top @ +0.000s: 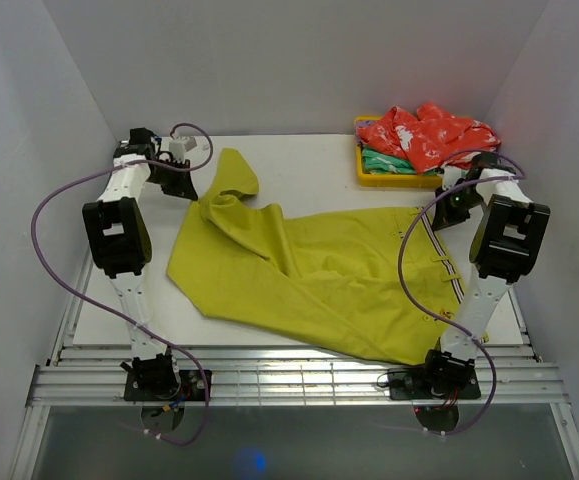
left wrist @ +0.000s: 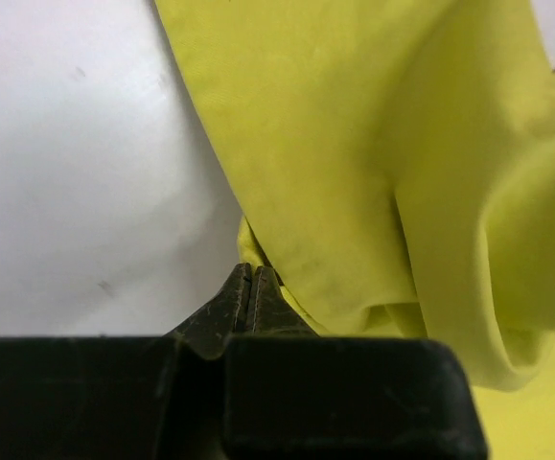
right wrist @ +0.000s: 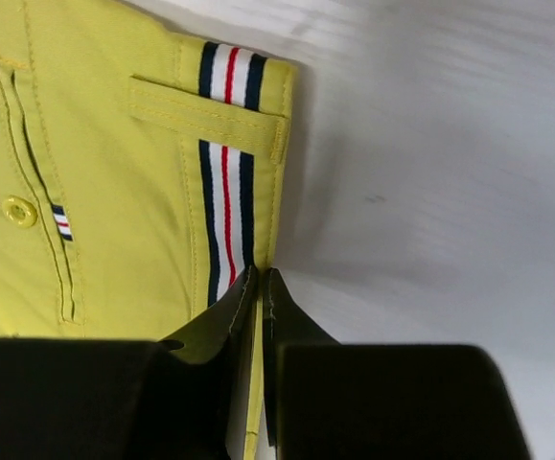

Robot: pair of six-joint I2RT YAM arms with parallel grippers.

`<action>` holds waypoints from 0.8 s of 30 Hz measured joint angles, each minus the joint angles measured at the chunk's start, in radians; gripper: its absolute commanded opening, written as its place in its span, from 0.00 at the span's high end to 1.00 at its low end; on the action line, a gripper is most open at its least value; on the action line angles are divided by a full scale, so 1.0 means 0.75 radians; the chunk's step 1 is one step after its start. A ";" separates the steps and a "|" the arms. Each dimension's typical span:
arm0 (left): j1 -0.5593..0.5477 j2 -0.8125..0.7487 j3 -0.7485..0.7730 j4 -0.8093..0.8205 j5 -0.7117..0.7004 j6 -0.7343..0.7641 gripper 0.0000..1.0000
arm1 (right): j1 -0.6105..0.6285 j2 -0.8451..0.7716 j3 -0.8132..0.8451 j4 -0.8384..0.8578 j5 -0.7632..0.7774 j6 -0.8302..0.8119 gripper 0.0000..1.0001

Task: Fold and stack the trousers
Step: Flatten the trousers out

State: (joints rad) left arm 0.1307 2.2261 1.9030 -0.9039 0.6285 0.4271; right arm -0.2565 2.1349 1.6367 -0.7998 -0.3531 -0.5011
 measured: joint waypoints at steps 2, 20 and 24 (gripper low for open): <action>0.006 -0.012 0.050 0.032 0.001 0.004 1.00 | -0.052 -0.003 0.021 -0.003 0.018 0.001 0.92; 0.241 -1.618 -1.419 0.064 0.139 1.225 1.00 | -0.356 -0.133 -0.025 0.020 0.144 -0.161 0.92; 0.237 -1.740 -1.749 0.003 0.022 1.414 1.00 | -0.355 -0.146 -0.037 0.021 0.142 -0.186 0.92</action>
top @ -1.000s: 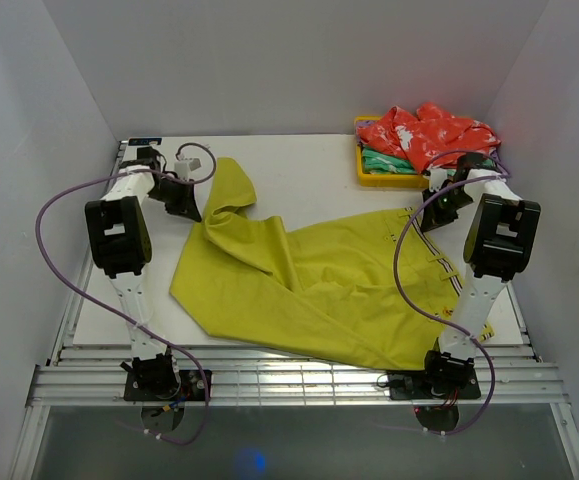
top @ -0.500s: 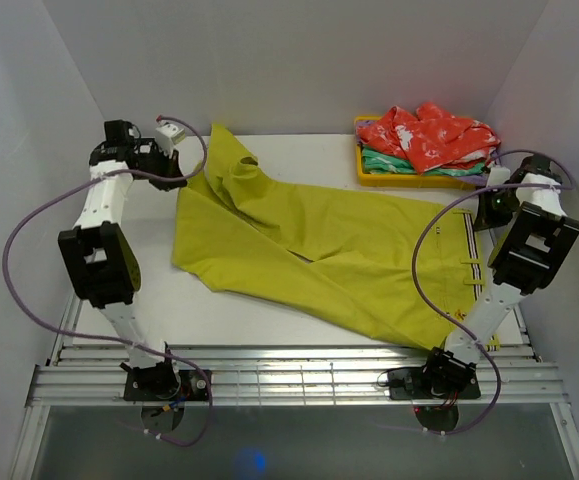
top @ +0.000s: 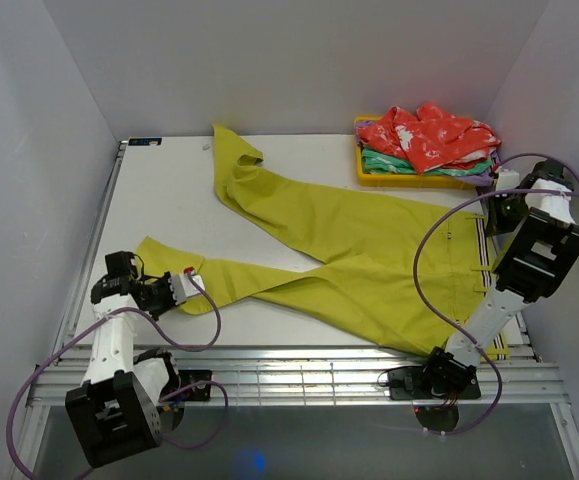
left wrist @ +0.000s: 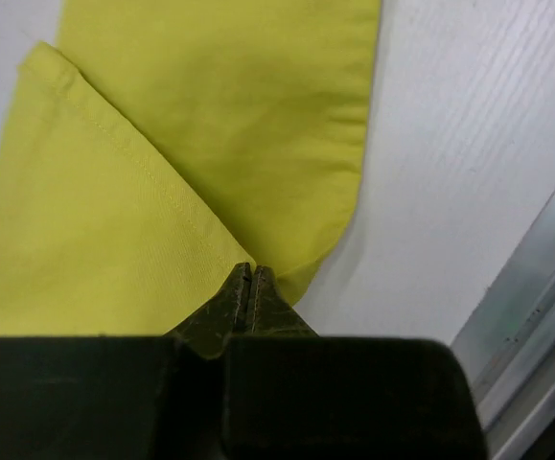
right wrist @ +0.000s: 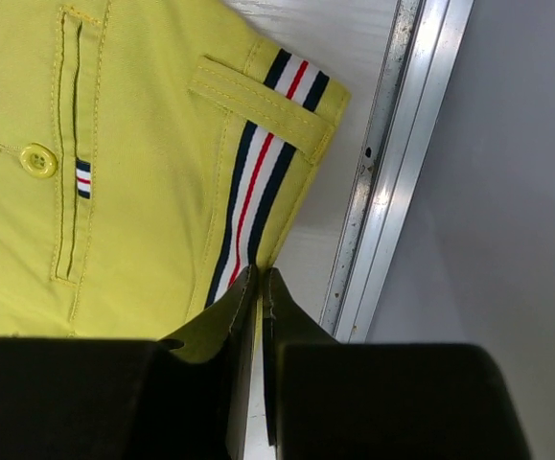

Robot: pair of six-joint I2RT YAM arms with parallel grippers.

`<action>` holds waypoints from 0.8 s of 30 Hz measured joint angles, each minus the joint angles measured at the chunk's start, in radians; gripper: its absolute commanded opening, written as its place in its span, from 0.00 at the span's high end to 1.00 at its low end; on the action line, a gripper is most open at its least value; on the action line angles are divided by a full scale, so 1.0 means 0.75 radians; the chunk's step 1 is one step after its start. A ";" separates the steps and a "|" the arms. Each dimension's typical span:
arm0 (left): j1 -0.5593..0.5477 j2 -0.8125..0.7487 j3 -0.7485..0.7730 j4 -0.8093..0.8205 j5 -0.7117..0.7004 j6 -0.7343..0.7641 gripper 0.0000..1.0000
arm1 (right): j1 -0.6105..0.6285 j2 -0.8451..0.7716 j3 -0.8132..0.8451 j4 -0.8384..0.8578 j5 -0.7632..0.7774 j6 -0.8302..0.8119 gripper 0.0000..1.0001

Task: Fold and stack the trousers
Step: Flatten the trousers out

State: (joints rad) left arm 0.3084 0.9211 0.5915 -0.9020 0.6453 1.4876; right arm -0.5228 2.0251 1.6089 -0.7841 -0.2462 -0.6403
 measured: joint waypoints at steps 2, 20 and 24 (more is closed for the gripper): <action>0.000 0.014 -0.063 -0.022 -0.069 0.025 0.99 | -0.001 -0.013 -0.006 -0.002 0.001 -0.011 0.92; -0.114 0.341 0.729 -0.076 -0.148 -0.787 0.17 | 0.024 -0.222 -0.021 -0.159 -0.064 -0.079 0.46; -0.343 0.506 0.700 -0.033 -0.331 -1.060 0.18 | 0.070 -0.307 -0.065 -0.171 -0.069 -0.048 0.47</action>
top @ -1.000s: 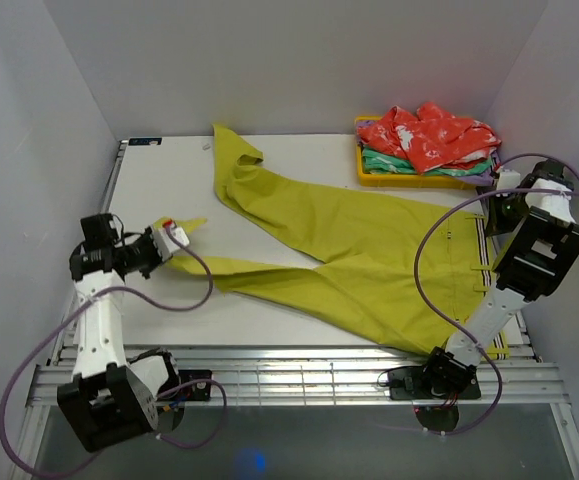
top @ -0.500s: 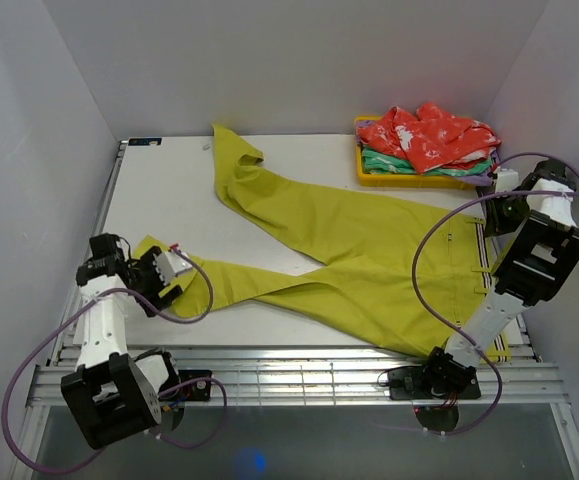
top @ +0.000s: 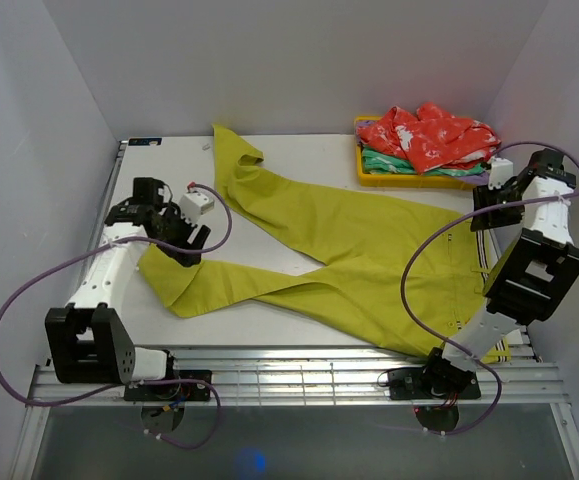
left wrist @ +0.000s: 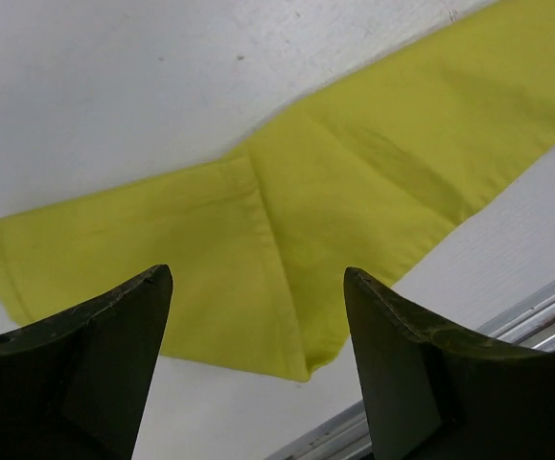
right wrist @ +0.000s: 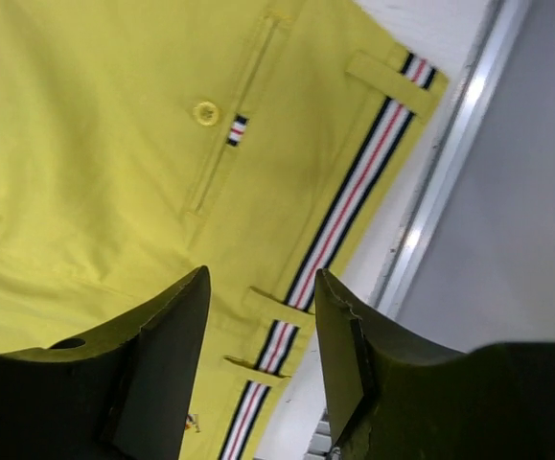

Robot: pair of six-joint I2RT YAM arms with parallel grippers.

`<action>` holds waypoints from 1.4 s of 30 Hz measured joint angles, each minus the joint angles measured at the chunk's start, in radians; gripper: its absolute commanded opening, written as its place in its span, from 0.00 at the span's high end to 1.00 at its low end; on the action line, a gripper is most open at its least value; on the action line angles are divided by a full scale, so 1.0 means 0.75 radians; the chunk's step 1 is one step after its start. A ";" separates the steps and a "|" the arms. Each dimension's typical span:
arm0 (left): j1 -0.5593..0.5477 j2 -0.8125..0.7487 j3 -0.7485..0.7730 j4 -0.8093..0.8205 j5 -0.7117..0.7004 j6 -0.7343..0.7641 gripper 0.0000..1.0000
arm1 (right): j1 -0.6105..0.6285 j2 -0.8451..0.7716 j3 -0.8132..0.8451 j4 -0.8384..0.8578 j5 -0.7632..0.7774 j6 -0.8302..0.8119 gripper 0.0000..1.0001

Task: Fold and stack the trousers
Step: Flatten the trousers out

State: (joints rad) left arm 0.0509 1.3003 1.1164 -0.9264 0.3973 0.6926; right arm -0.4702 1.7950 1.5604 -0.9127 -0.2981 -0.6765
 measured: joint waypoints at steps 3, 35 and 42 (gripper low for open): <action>-0.159 0.104 -0.030 0.017 -0.144 -0.181 0.20 | 0.043 -0.041 -0.067 -0.013 -0.011 0.025 0.48; -0.308 0.505 -0.002 0.325 -0.738 -0.535 1.00 | 0.183 -0.024 -0.553 0.176 0.131 0.009 0.54; -0.298 0.504 0.132 0.268 -0.684 -0.548 0.35 | 0.183 -0.023 -0.552 0.180 0.136 0.009 0.54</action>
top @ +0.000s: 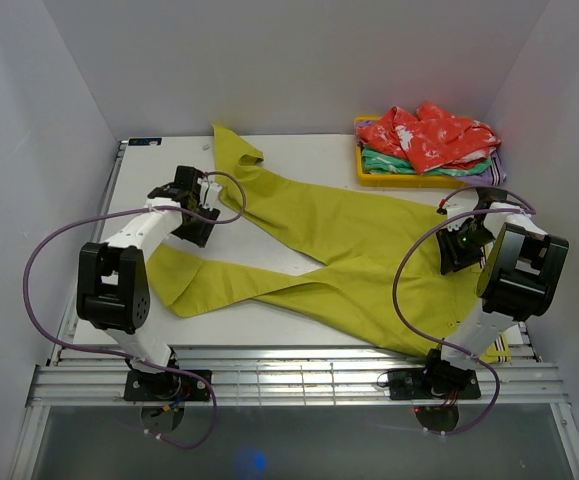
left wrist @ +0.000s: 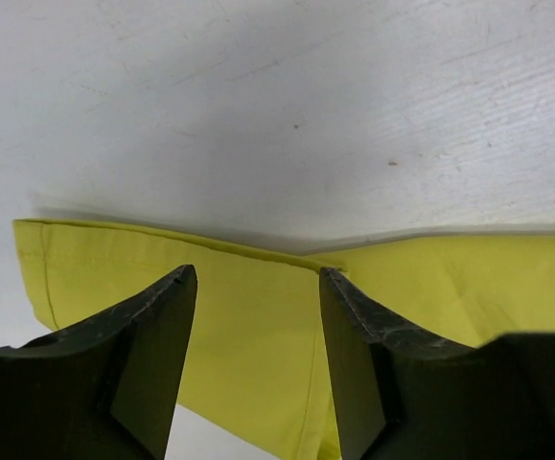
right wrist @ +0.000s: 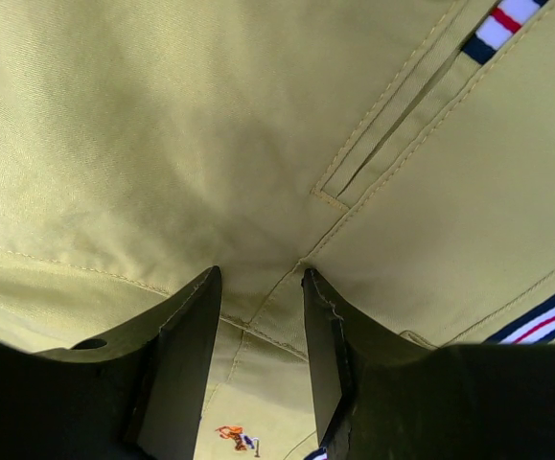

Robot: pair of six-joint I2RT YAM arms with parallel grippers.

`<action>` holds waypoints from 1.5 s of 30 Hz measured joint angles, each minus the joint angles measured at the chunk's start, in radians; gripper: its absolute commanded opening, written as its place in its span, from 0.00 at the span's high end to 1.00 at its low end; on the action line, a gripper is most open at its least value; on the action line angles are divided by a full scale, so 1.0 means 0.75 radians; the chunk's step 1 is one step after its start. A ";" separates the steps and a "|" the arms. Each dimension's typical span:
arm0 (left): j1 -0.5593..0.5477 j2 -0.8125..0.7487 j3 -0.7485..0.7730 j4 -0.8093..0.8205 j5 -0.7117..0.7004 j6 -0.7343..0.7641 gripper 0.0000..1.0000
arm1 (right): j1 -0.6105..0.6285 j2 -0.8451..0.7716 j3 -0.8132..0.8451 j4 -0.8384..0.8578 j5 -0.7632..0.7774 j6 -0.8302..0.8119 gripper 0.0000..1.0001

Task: Fold and stack the trousers
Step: Flatten the trousers out

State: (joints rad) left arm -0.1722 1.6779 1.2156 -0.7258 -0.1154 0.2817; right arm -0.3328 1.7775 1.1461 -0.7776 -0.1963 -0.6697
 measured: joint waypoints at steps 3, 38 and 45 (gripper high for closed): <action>-0.015 -0.001 -0.008 -0.023 0.014 -0.024 0.34 | 0.000 0.000 0.000 0.000 0.000 0.000 0.54; 0.028 -0.035 0.546 -0.074 -0.064 -0.053 1.00 | 0.010 0.034 0.019 0.068 0.162 -0.026 0.53; 0.322 -0.525 0.513 -0.074 0.074 -0.076 1.00 | 0.009 0.051 0.041 0.097 0.242 -0.040 0.53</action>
State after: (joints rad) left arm 0.0696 1.2839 1.6005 -0.7811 -0.0597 0.2249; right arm -0.3260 1.8160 1.1767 -0.7048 -0.0151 -0.6998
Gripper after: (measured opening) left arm 0.025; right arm 0.472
